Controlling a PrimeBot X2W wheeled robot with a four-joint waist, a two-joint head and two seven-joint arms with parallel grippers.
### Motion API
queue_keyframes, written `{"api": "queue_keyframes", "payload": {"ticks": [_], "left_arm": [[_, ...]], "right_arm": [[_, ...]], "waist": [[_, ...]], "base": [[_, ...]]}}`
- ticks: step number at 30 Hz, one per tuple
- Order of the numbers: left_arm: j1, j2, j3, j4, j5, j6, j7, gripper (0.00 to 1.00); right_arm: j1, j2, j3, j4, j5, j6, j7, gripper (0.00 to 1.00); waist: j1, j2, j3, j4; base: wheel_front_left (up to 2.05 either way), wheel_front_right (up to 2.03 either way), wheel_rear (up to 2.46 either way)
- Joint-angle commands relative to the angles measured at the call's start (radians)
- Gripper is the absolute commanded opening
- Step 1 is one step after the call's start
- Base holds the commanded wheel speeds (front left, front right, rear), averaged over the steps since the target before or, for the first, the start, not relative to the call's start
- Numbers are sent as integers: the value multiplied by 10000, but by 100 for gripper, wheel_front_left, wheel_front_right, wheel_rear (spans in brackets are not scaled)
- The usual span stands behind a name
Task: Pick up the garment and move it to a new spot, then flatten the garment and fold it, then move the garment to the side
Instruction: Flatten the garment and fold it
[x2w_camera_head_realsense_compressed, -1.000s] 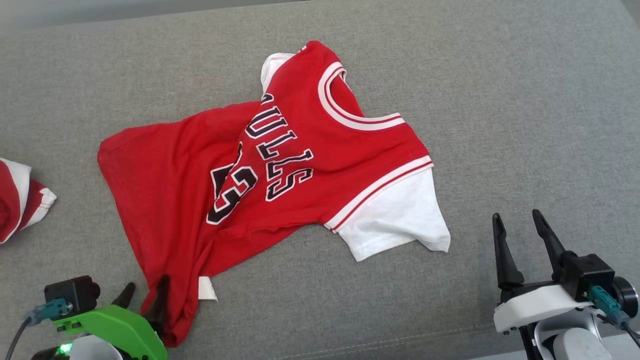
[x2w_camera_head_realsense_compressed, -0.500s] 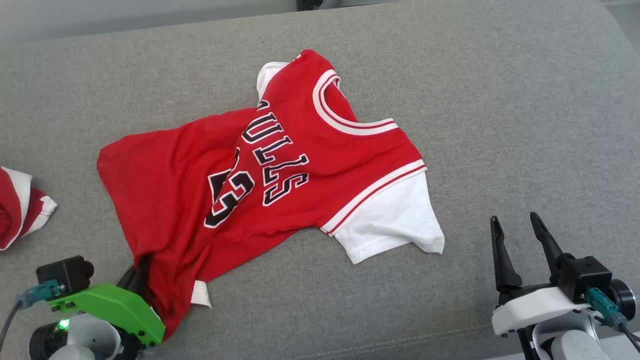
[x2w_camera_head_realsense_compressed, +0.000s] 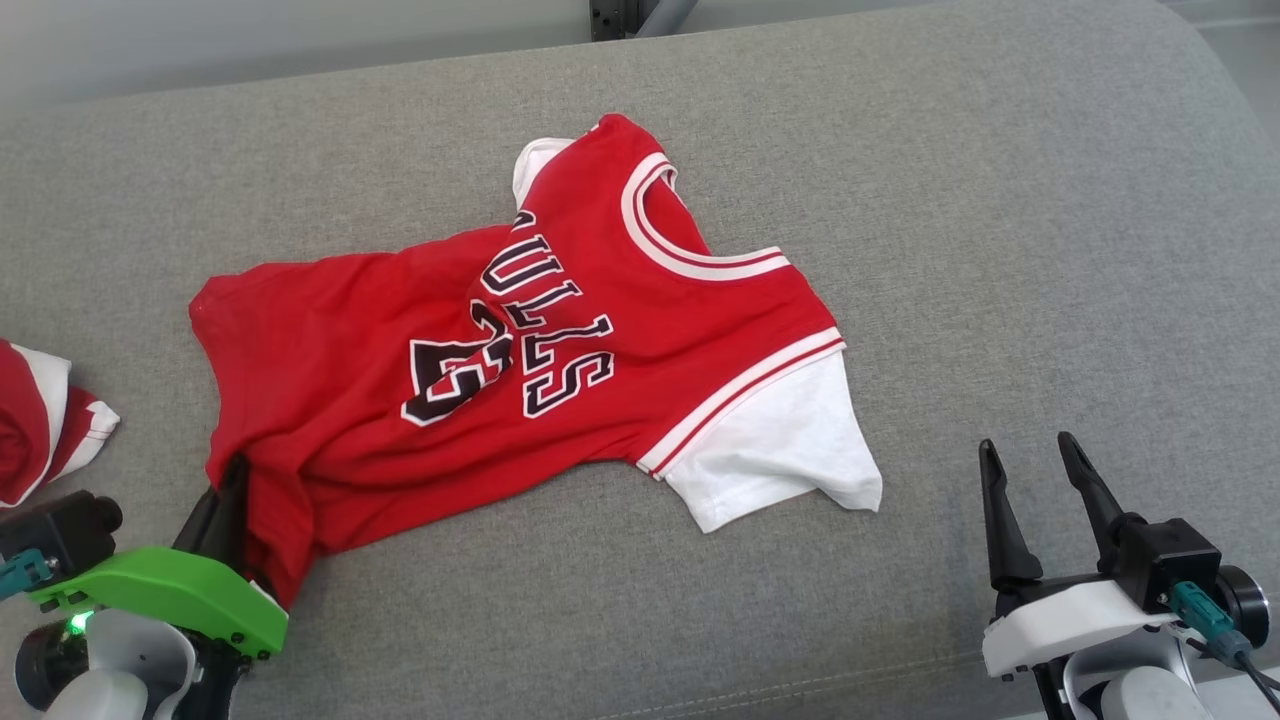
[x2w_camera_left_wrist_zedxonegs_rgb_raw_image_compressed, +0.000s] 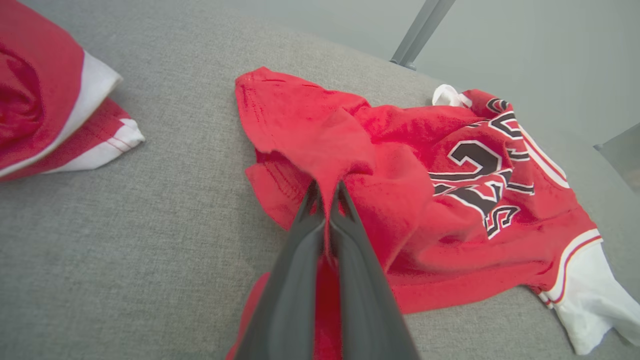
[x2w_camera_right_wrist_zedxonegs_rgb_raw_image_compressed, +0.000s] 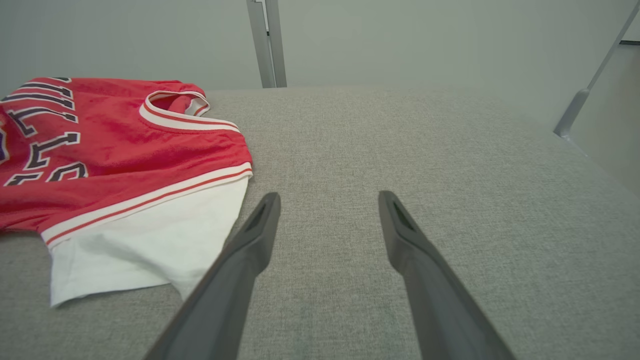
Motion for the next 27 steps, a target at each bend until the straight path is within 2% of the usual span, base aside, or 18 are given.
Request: {"api": "queue_keyframes", "payload": {"ticks": [1, 3, 6, 12, 16, 18, 20, 21, 27], "left_arm": [[109, -124, 97, 274, -324, 67, 146, 0], [24, -138, 180, 1129, -690, 74, 529, 0], [-425, -162, 312, 1734, -912, -144, 580, 0], [-1537, -157, 305, 2864, -738, -944, 318, 0], [-2284, -231, 59, 3837, -249, -1562, -348, 0], [-2567, -341, -79, 4439, -65, -1776, -647, 14], [-2805, -273, -302, 5033, 341, -1837, -881, 48], [-2909, -236, -425, 5303, 577, -1867, -1010, 100], [-3235, -152, -577, 6371, 1248, -1738, -1847, 100]], "right_arm": [[70, -2, -2, 13, 4, -11, -31, 100], [76, 12, 28, 11, 12, -11, -31, 100], [34, -12, 59, 17, -9, -11, -31, 100], [-63, -135, 171, 27, -33, -11, -31, 100], [-147, -164, 298, 50, -45, -11, -31, 100], [-181, -179, 351, 49, -44, -11, -31, 100], [-195, -207, 398, 49, -40, -11, -31, 100], [-192, -218, 396, 54, -42, -11, -31, 100], [-49, -225, 260, -8, -73, -11, -31, 100]], "waist": [[0, 0, 3, 4], [0, 0, 25, 26], [0, 0, 70, 67], [0, 0, 187, 191], [0, 0, 281, 166], [0, 0, 309, 128], [0, 0, 324, 82], [0, 0, 327, 59], [0, 0, 301, 66]], "base": [[0, 0, 0], [0, 0, 0], [0, 0, 0], [0, 0, 0], [0, 0, 0], [0, 0, 0], [0, 0, 0], [0, 0, 0], [0, 0, 0]]}}
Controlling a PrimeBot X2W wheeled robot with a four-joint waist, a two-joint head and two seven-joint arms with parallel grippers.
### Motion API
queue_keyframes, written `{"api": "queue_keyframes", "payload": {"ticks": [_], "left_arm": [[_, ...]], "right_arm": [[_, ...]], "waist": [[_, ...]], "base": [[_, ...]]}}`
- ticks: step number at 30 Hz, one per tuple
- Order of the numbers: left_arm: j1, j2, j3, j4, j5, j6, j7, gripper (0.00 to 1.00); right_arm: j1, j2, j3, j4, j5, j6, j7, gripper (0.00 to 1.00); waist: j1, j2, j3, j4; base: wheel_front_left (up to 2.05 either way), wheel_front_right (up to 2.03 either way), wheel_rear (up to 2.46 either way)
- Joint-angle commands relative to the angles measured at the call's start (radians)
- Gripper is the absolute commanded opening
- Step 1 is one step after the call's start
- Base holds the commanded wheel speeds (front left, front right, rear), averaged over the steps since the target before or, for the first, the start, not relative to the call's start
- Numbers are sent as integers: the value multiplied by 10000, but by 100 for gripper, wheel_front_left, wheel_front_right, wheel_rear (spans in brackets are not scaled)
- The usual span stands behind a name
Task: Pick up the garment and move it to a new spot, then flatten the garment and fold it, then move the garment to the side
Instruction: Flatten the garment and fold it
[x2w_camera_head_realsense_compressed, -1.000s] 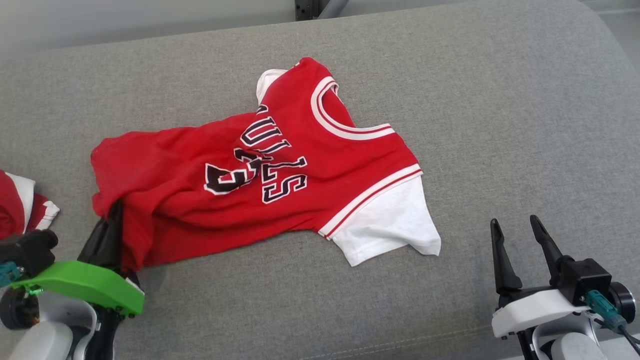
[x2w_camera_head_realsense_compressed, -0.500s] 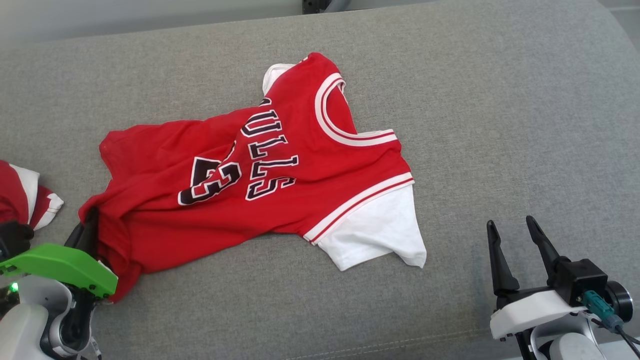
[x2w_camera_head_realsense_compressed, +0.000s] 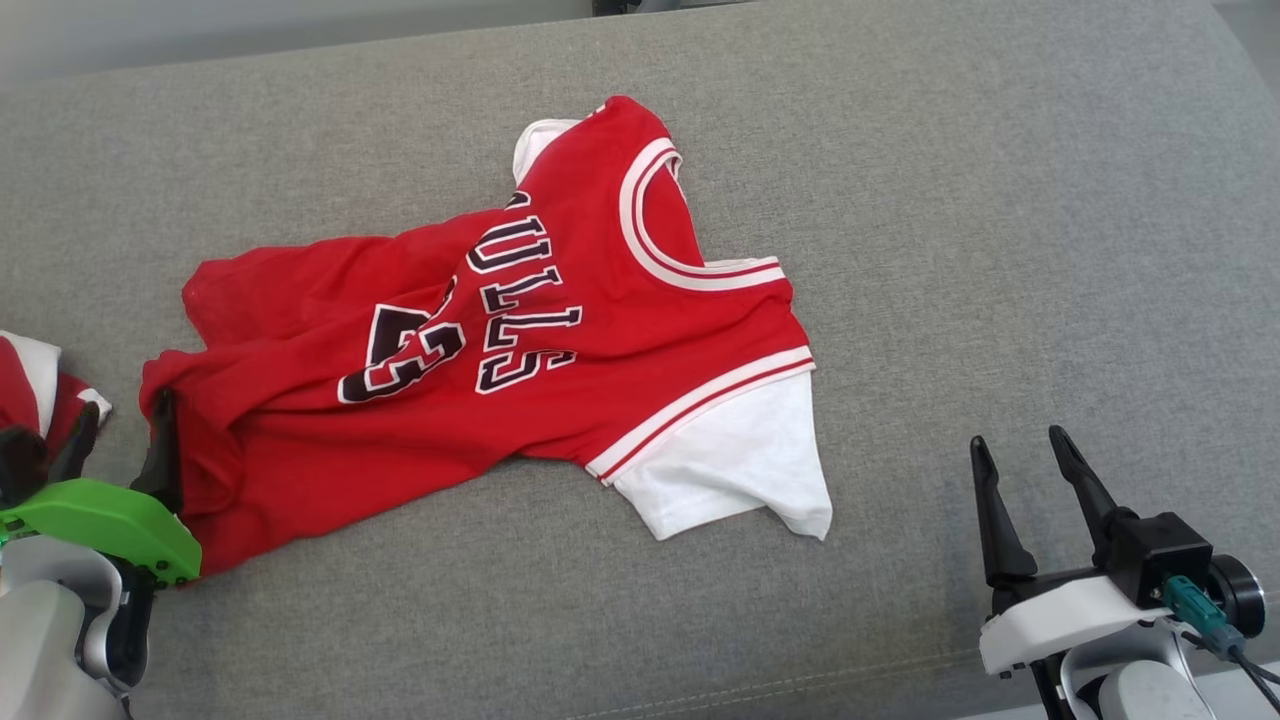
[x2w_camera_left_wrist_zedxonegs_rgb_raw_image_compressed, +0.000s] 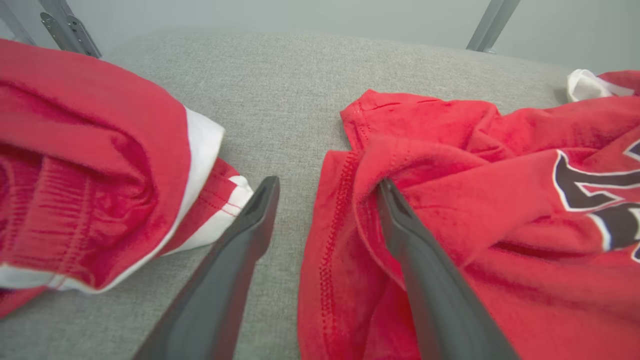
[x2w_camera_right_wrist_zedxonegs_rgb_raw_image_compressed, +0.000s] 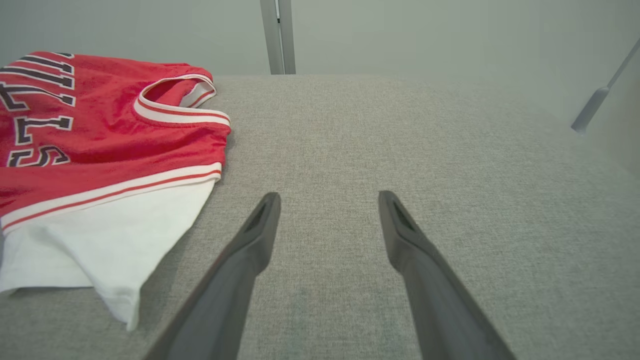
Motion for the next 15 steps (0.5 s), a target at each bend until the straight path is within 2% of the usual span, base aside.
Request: {"api": "queue_keyframes", "payload": {"ticks": [1, 7, 9, 15], "left_arm": [[-82, 32, 78, 42, 69, 59, -162, 100], [615, 30, 410, -683, 540, 384, -394, 100], [1006, -19, 909, -1611, 893, 682, -391, 100], [3388, -850, 1874, -4514, 2151, 1369, -389, 100]], "right_arm": [[82, -31, -86, -64, -78, -11, -31, 100], [201, -1, -346, -385, -146, -11, -33, 100], [242, -37, -471, -563, -177, -11, -31, 100], [433, -166, -936, -1166, -214, -11, -31, 100]], "waist": [[0, 0, -59, 40], [0, 0, -330, 227], [0, 0, -488, 344], [0, 0, -997, 756]], "base": [[0, 0, 0], [0, 0, 0], [0, 0, 0], [0, 0, 0]]}}
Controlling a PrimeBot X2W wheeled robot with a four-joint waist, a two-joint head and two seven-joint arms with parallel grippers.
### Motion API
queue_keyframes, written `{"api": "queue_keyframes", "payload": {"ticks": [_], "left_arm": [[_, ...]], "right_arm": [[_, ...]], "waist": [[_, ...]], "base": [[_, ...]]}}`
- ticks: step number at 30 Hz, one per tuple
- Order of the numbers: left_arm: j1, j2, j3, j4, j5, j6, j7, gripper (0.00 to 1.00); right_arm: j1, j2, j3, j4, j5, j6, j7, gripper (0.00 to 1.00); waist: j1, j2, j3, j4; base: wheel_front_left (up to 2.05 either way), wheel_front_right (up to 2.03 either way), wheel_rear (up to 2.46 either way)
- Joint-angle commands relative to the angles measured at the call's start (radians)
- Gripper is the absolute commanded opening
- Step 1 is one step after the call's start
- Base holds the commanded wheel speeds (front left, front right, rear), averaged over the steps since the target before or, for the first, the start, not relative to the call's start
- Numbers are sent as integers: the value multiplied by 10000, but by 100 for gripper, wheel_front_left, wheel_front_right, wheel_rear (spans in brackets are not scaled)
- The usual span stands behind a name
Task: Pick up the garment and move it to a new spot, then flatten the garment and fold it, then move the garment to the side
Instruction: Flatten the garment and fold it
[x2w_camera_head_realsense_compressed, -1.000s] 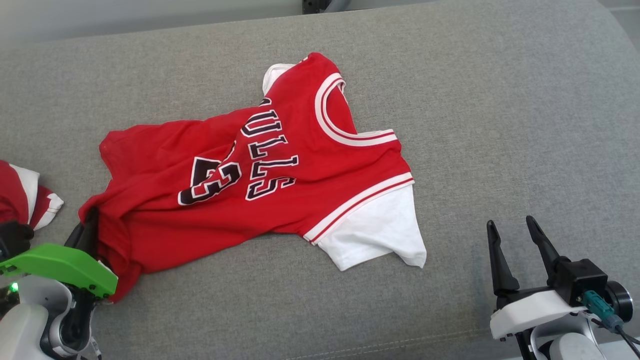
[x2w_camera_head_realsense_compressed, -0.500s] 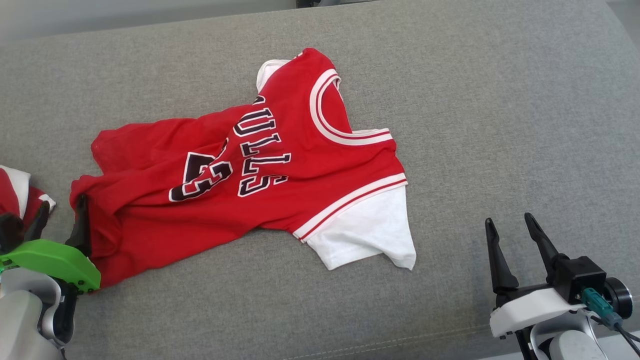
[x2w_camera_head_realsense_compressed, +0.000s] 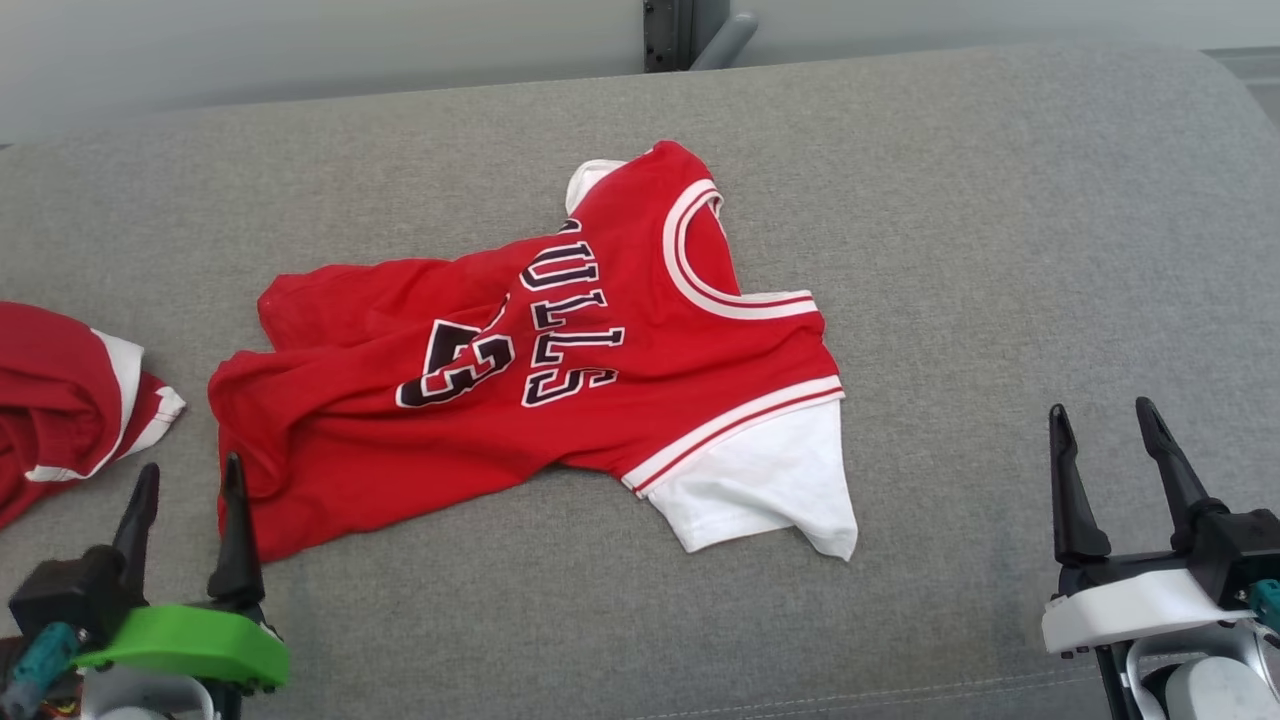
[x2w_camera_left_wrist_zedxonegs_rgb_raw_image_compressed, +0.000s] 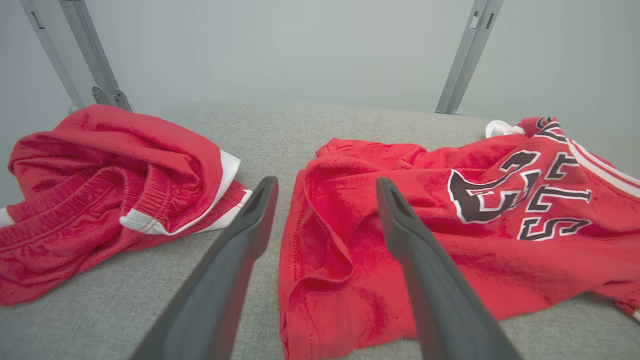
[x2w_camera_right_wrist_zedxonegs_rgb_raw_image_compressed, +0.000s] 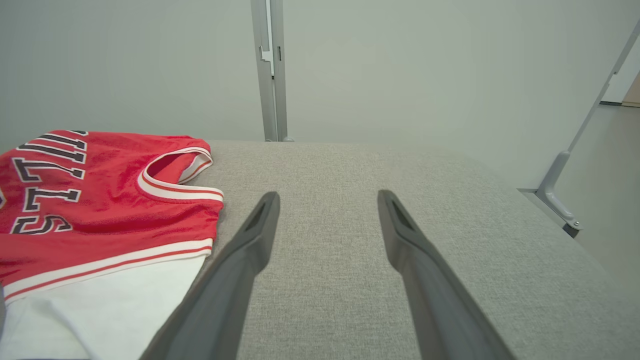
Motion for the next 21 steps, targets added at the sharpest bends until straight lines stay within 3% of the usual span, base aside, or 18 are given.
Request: {"api": "queue_keyframes", "payload": {"ticks": [1, 10, 21], "left_arm": [[176, -48, 95, -206, 247, 91, -28, 100], [2173, -1225, 616, -1547, 2052, -18, -29, 100], [3413, -2512, 1643, -1982, 3554, -758, -29, 100]], "right_arm": [[140, -47, -58, -65, -15, -11, -31, 100], [505, 20, -352, -108, -57, -11, -31, 100], [1055, 144, -43, 293, -41, -11, -31, 100]], "waist": [[0, -1, -250, 288], [0, -1, -796, 785], [0, -1, -1684, 859]], "base": [[0, 0, 0], [0, 0, 0], [0, 0, 0]]}}
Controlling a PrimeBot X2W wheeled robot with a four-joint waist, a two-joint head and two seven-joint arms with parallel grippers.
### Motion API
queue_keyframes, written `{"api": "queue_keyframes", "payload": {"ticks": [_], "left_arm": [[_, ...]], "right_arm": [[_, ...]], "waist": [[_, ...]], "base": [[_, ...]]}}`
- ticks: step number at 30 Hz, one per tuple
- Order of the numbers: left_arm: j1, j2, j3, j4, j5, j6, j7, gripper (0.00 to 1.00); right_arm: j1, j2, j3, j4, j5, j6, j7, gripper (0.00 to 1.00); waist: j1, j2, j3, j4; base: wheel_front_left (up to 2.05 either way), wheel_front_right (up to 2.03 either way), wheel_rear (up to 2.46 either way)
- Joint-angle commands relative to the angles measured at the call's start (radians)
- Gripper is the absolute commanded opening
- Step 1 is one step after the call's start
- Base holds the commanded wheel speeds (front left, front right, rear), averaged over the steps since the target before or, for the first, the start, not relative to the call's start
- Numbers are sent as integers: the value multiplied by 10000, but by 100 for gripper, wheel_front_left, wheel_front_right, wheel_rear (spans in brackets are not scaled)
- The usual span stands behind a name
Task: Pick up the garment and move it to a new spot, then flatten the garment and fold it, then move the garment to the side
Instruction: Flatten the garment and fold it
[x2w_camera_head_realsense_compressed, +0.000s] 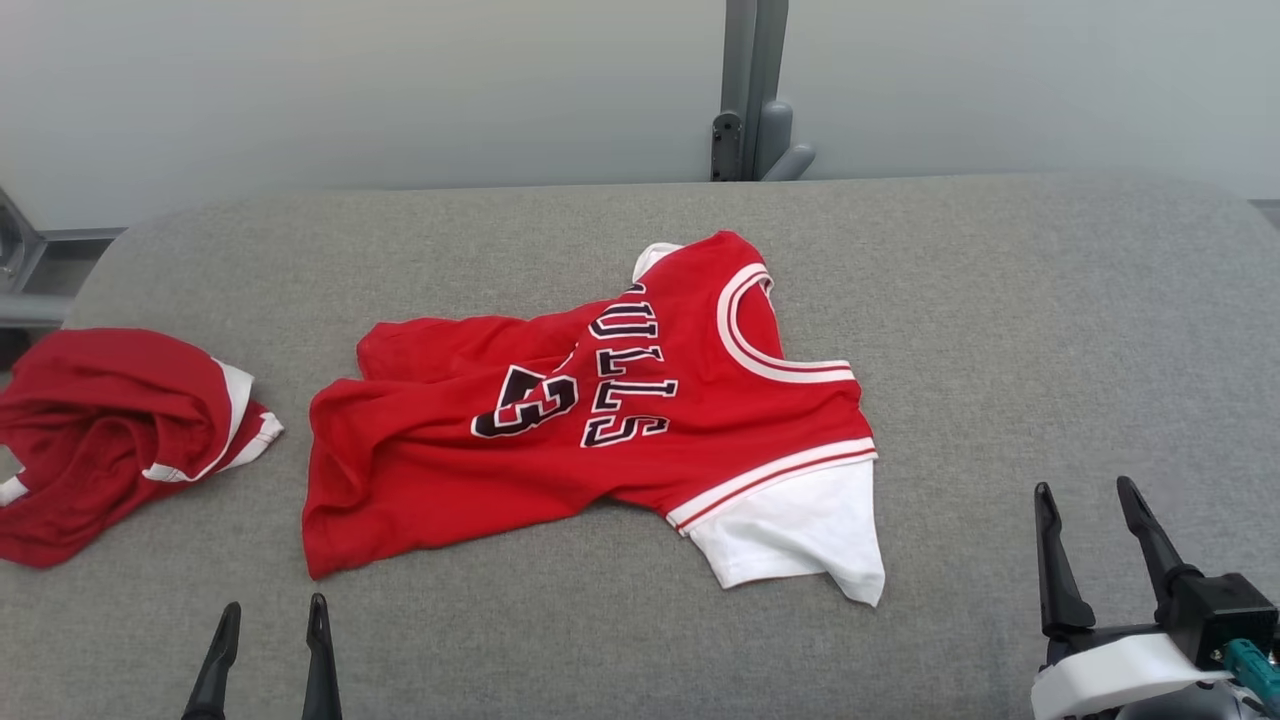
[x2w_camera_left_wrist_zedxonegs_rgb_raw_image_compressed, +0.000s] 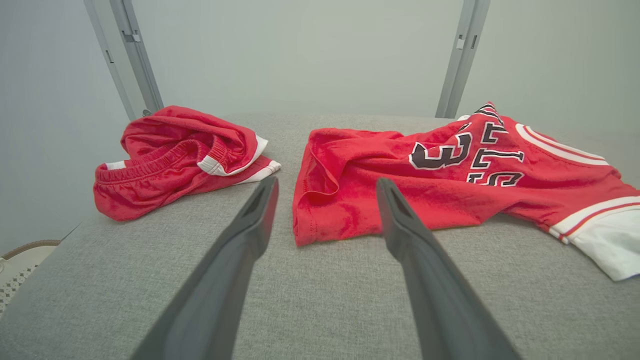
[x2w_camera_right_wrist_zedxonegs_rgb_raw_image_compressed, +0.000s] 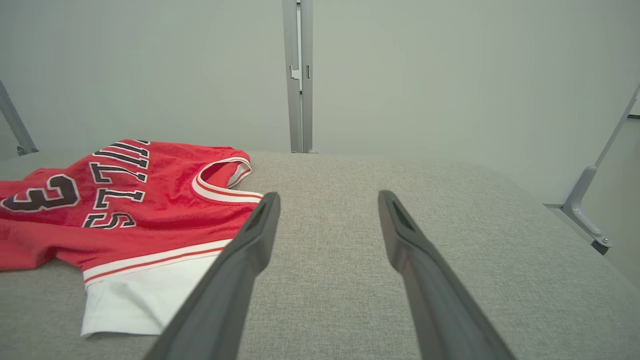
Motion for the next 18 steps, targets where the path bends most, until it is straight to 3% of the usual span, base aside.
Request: {"api": "queue_keyframes", "payload": {"ticks": [1, 8, 13, 18], "left_arm": [[139, -135, 152, 43, 216, -220, -29, 100], [-24, -474, 583, 344, 646, -800, -29, 100], [-650, -604, 445, 933, 445, -1182, -28, 100], [-1587, -430, 178, 2031, 265, -1317, 112, 100]], "right_arm": [[99, 12, 92, 92, -13, -11, -31, 100], [162, 121, 486, 442, 112, -11, -31, 100], [-463, 61, 1331, 1234, 244, -11, -28, 100], [-1218, -135, 1980, 1896, 341, -16, 900, 100]], "waist": [[0, 0, -182, 49], [0, 0, -257, 89], [0, 0, 223, 115], [0, 0, 890, 139]], "base": [[0, 0, 0], [0, 0, 0], [0, 0, 0], [0, 0, 0]]}}
